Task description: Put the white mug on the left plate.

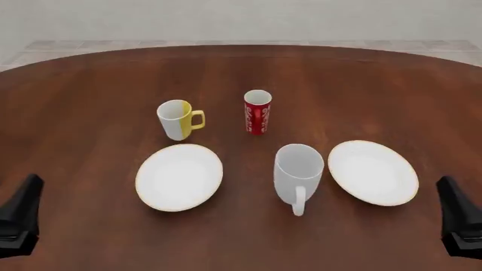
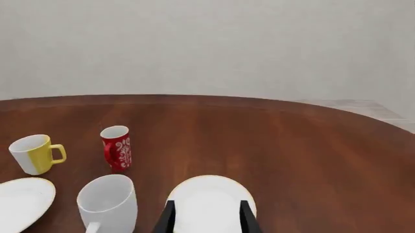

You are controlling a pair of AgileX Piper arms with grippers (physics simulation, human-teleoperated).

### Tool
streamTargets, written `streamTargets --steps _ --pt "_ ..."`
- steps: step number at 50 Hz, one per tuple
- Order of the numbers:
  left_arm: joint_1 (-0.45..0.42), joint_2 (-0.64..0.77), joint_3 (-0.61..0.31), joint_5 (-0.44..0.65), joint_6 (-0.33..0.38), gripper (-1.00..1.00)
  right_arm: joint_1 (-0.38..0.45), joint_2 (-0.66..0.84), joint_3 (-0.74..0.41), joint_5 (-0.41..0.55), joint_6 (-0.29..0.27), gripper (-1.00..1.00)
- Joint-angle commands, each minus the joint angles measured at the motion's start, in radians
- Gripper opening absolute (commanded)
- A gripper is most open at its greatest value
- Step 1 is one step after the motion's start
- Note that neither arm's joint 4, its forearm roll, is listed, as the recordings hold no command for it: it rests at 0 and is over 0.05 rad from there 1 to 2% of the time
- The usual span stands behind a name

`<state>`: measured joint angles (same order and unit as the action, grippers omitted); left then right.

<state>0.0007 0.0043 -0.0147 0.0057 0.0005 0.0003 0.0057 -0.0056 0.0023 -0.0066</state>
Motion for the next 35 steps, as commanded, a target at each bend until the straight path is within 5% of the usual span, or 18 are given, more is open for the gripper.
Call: streamTargets --steps 1,22,35 --pt "-0.001 0.048 0.014 -0.036 -0.003 1.00 -0.004 0.004 -0.003 -0.001 -0.003 1.00" --pt "0.016 0.131 0.014 -0.092 0.003 1.00 -0.006 0.069 0.005 -0.035 -0.022 1.00" --pt "0.014 0.135 0.014 -0.091 0.005 1.00 0.115 0.191 -0.042 0.003 -0.020 1.00"
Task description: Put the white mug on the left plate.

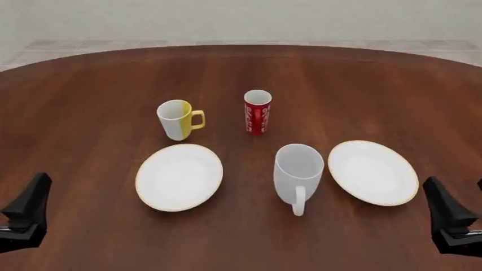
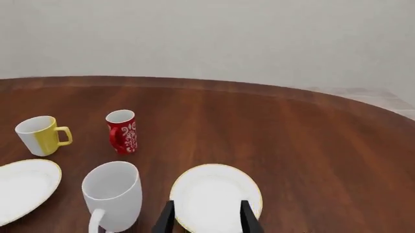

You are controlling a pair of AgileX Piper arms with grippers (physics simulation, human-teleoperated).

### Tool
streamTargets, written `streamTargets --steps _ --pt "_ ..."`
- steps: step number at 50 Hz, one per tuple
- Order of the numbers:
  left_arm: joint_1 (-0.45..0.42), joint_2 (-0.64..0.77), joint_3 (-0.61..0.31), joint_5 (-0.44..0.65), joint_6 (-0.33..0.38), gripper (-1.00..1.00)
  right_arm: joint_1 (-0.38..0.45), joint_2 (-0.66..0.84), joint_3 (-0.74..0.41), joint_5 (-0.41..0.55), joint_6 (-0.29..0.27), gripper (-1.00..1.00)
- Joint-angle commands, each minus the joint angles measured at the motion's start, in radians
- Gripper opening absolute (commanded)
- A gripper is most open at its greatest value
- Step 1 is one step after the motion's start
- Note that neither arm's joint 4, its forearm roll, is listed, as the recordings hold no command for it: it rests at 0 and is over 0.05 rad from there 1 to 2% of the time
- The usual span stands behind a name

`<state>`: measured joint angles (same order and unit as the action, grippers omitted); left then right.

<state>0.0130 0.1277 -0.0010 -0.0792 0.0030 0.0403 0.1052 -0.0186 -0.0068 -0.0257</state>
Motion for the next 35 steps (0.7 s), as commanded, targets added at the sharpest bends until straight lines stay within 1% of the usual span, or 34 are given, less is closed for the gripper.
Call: streamTargets --steps 1,3,4,5,7,9,10,11,12,13,17,19,23,26,27,30,34,35 --pt "0.003 0.009 0.000 -0.004 0.003 1.00 0.091 0.169 -0.040 -0.029 0.010 1.00" --pt "0.003 0.015 0.000 -0.008 0.004 1.00 0.108 0.229 -0.049 -0.060 0.014 1.00" --pt "0.003 0.016 0.000 -0.009 0.004 1.00 0.108 0.230 -0.049 -0.061 0.014 1.00" --pt "0.002 0.016 0.000 -0.009 0.003 1.00 0.122 0.286 -0.061 -0.084 0.018 1.00" --pt "0.002 0.020 0.001 -0.013 0.005 1.00 0.132 0.315 -0.066 -0.095 0.013 1.00" --pt "0.002 0.031 0.001 -0.022 0.006 1.00 0.159 0.412 -0.084 -0.123 0.017 1.00" --pt "0.002 0.031 0.001 -0.022 0.006 1.00 0.159 0.414 -0.084 -0.125 0.017 1.00" --pt "0.003 0.031 0.001 -0.023 0.007 1.00 0.161 0.458 -0.094 -0.132 0.010 1.00" --pt "0.003 0.031 0.001 -0.023 0.007 1.00 0.175 0.485 -0.101 -0.135 0.018 1.00" --pt "0.002 0.030 0.001 -0.021 0.008 1.00 0.179 0.497 -0.105 -0.133 0.014 1.00" --pt "0.001 0.032 0.001 -0.021 0.010 1.00 0.211 0.563 -0.134 -0.111 0.028 1.00" --pt "0.002 0.029 0.001 -0.018 0.006 1.00 0.219 0.579 -0.144 -0.098 0.032 1.00" --pt "0.003 0.042 0.001 -0.031 0.007 1.00 0.241 0.606 -0.159 -0.067 0.020 1.00" --pt "0.003 0.051 0.001 -0.037 0.009 1.00 0.254 0.619 -0.167 -0.038 0.035 1.00" --pt "0.004 0.055 0.001 -0.040 0.008 1.00 0.249 0.606 -0.166 -0.028 0.028 1.00" --pt "0.003 0.051 0.001 -0.036 0.008 1.00 0.259 0.595 -0.163 0.007 0.031 1.00" --pt "0.005 0.054 0.001 -0.039 0.007 1.00 0.272 0.592 -0.158 0.042 0.039 1.00" --pt "0.006 0.048 0.001 -0.033 0.007 1.00 0.279 0.587 -0.155 0.063 0.045 1.00"
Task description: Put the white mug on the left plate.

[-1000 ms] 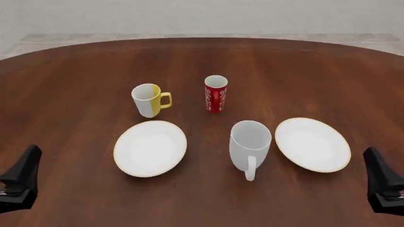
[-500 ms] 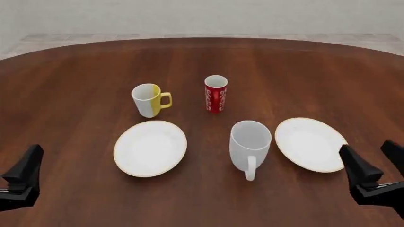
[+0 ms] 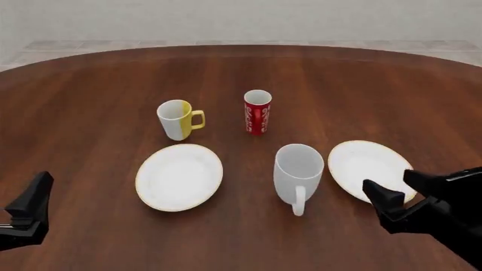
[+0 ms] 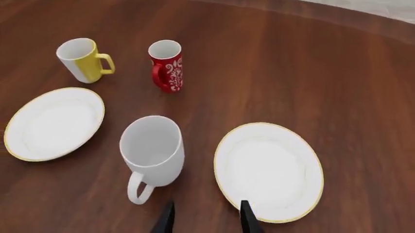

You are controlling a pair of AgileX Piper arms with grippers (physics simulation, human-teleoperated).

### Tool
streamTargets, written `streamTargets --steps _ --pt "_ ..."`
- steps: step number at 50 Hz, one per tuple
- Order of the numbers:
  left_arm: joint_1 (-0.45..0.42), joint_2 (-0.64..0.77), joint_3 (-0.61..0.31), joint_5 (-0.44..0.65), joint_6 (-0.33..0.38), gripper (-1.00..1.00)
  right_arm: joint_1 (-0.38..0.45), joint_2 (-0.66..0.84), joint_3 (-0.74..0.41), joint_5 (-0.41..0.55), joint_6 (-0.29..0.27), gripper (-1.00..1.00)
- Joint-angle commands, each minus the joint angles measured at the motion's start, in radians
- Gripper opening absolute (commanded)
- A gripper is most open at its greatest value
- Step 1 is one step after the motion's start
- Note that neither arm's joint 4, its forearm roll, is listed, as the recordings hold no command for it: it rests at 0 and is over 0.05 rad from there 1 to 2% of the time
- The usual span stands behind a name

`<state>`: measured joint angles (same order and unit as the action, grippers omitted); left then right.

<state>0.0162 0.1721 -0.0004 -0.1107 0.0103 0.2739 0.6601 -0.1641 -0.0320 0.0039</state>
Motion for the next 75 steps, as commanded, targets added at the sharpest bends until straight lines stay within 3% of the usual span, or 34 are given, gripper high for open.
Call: streamTargets --steps 1,21,32,48,75 --pt "0.002 0.003 0.000 -0.001 -0.001 1.00 0.045 0.032 -0.010 0.089 0.016 1.00" --pt "0.001 0.020 0.000 -0.017 -0.004 1.00 0.074 0.240 -0.015 -0.011 0.017 1.00" --pt "0.004 -0.007 0.000 0.007 -0.005 1.00 0.102 0.263 -0.020 0.005 0.033 1.00" --pt "0.009 -0.032 0.000 0.025 -0.005 1.00 0.181 0.193 -0.034 0.123 0.069 1.00" --pt "0.012 -0.088 0.000 0.067 -0.012 1.00 0.266 0.228 -0.024 0.093 0.081 1.00"
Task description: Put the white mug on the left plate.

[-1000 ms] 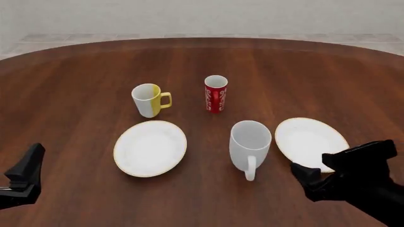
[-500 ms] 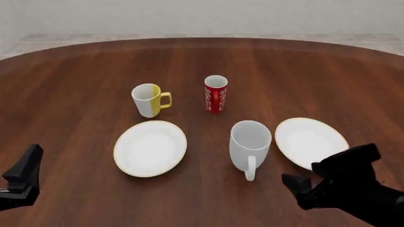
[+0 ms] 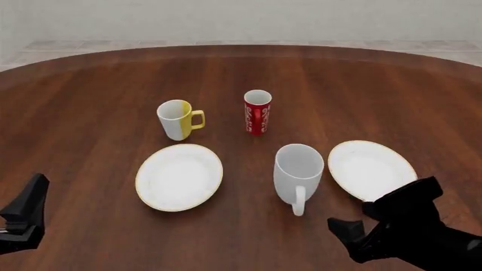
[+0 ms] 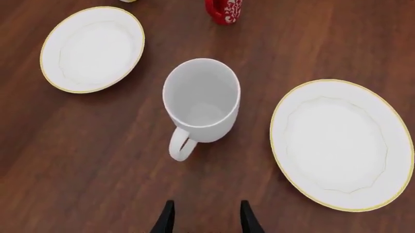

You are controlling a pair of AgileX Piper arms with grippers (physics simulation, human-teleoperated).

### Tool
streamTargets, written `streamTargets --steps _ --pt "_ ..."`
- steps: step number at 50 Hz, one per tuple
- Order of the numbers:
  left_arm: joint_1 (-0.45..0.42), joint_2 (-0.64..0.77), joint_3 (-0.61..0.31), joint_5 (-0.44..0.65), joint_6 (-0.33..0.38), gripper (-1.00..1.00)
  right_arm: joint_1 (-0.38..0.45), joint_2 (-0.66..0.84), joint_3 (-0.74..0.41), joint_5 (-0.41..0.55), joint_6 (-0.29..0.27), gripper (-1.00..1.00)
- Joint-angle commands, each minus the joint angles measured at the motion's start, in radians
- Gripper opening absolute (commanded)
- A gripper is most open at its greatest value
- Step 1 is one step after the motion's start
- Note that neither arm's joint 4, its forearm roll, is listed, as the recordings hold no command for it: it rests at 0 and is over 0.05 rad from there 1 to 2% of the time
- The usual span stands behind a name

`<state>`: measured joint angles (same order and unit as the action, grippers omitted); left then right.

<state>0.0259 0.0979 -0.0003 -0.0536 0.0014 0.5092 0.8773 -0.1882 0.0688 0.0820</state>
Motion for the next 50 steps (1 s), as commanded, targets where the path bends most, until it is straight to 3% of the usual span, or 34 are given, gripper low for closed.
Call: streamTargets --steps 1,22,50 --pt "0.002 -0.017 0.000 0.013 -0.003 1.00 0.031 0.012 -0.001 -0.008 0.004 1.00" --pt "0.016 -0.010 -0.001 -0.002 -0.004 1.00 0.047 0.074 -0.012 -0.055 0.030 1.00" --pt "0.032 -0.089 -0.027 0.082 -0.011 1.00 0.076 0.217 -0.045 -0.151 0.054 1.00"
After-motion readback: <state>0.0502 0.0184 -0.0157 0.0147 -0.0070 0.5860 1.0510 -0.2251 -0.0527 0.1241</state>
